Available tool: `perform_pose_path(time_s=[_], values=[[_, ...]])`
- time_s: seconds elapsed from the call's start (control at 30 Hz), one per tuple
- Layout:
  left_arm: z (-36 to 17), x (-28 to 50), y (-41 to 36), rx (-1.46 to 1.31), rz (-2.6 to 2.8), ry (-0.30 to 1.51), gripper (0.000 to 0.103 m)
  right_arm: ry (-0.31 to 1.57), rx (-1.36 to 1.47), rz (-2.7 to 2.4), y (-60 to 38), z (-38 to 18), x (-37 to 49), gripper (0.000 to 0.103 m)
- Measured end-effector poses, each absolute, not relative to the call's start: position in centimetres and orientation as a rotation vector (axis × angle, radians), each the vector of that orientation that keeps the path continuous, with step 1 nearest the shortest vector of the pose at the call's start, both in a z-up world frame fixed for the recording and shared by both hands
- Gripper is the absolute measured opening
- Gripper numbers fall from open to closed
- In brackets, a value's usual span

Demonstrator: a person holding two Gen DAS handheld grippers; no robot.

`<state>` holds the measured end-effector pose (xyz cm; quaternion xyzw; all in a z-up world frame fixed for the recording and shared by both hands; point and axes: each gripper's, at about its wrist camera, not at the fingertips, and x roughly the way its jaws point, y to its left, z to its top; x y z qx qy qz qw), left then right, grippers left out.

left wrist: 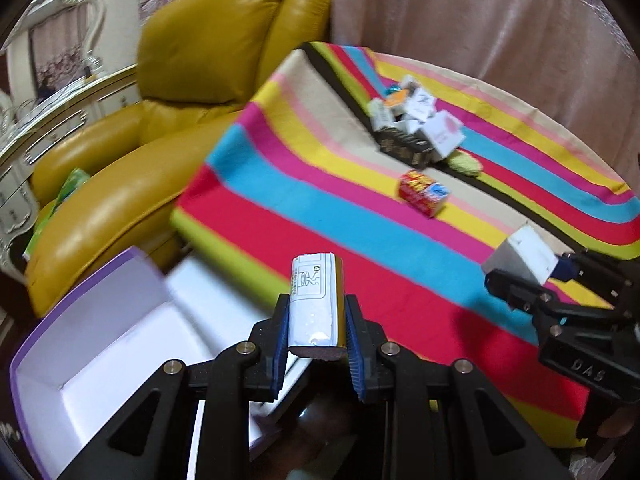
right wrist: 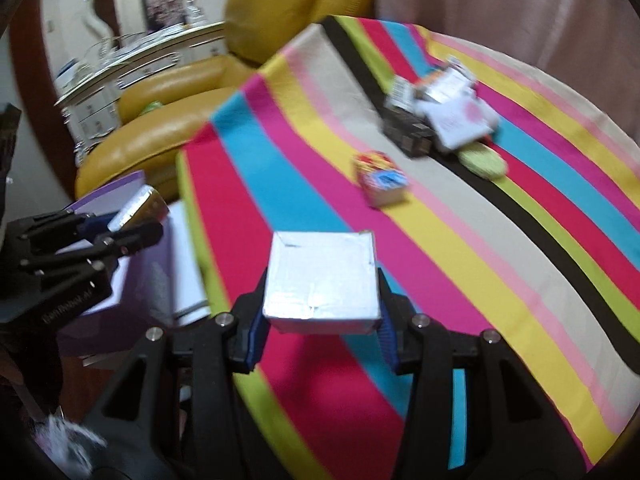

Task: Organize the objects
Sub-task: 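Carry the white soap bar and white cube box over the purple storage box, then open both tools to drop the soap bar and cube box into the storage box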

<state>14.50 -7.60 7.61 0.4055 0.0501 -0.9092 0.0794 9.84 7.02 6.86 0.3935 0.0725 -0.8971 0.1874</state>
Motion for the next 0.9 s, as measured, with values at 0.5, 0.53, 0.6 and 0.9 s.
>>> perform_pose_path(time_s=[0.5,0.53,0.6,0.9], values=[[4.8,23.0,-19.4,1.158,-2.449,0.338,0.027,0.370,1.032,-2.198,-7.2,7.3,11.4,0.050],[4.8,23.3,-19.9,1.151,-2.438,0.346,0.027,0.387,1.029,-2.174,-8.4,7.2,11.5,0.050],[4.7,23.9,-20.8,1.131,-2.413,0.355,0.027,0.421,1.018,-2.131,-10.3,7.0,12.0,0.050],[2.9,27.1,-25.6,1.105,-2.279,0.462,0.027,0.563,0.995,-1.979,-16.9,5.1,14.3,0.050]])
